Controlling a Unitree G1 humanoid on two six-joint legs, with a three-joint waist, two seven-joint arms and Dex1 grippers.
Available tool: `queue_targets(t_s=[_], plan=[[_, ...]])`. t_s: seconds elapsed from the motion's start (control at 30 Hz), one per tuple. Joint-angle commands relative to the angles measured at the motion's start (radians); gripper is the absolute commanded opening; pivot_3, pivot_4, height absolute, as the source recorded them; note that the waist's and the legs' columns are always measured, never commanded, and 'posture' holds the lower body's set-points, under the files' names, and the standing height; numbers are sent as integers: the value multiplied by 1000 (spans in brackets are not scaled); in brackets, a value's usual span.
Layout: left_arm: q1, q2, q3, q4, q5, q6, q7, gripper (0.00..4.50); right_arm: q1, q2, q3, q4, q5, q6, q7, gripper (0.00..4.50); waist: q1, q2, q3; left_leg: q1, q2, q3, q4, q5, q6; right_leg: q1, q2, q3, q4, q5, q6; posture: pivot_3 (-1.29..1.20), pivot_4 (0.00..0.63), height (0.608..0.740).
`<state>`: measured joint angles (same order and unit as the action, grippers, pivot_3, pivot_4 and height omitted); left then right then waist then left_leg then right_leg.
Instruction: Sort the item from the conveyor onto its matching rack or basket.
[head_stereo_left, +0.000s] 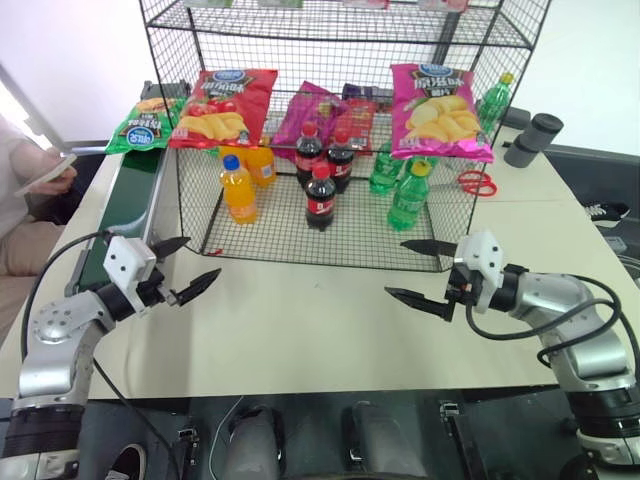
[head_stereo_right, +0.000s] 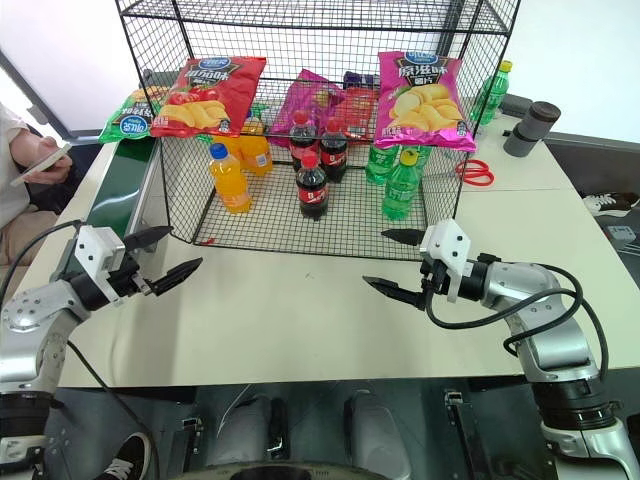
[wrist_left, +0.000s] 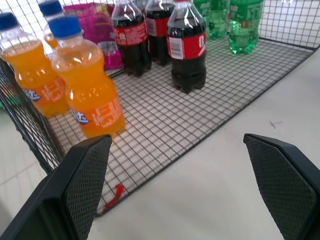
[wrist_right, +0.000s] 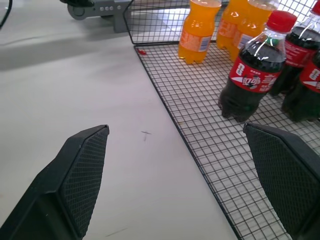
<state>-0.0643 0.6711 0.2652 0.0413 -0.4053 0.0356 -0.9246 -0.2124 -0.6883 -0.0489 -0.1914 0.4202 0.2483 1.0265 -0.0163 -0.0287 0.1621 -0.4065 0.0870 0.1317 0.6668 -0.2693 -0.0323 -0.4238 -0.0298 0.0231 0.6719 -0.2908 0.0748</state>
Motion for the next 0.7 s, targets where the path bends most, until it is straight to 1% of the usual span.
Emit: queue_targets(t_s=[0.03,0.1,0.27,0.43,0.53,0.63,0.7], plan=[[58,23,73,-62,6,-40,22,4500,-42,40,28,-13,34,23,2,4483,-2,0,0,0,0,0,0,0,0,0,0,0,0,0,0,0,150,740],[98,22,96,-79,27,-62,46,4500,-50,56,54,-15,14,15,1,4483,0,0,0,0,0,0,0,0,0,0,0,0,0,0,0,0,150,740],[187,18,142,-153,27,-77,71,4500,-99,93,88,2,24,34,7,4483,3,0,0,0,0,1,0,0,0,0,-1,0,0,0,0,0,150,740],[267,9,194,-194,78,-142,121,4500,-148,122,138,56,1,7,45,4483,2,-1,0,0,0,0,0,0,0,0,-1,0,0,0,-1,0,150,740],[353,12,230,-198,187,-244,165,4500,-183,156,160,86,-3,-3,54,4483,-4,-1,0,0,0,1,-1,0,0,-1,-1,0,0,0,-1,0,150,740],[443,-3,271,-202,250,-310,207,4500,-209,169,190,112,-16,-14,89,4483,-5,0,0,0,0,1,-1,0,0,-1,-1,0,0,0,-1,0,150,740],[496,12,296,-180,380,-423,266,4500,-235,179,195,151,-8,-7,108,4483,-2,-1,-1,0,0,2,-1,0,0,-2,-1,0,0,0,-1,0,150,740]])
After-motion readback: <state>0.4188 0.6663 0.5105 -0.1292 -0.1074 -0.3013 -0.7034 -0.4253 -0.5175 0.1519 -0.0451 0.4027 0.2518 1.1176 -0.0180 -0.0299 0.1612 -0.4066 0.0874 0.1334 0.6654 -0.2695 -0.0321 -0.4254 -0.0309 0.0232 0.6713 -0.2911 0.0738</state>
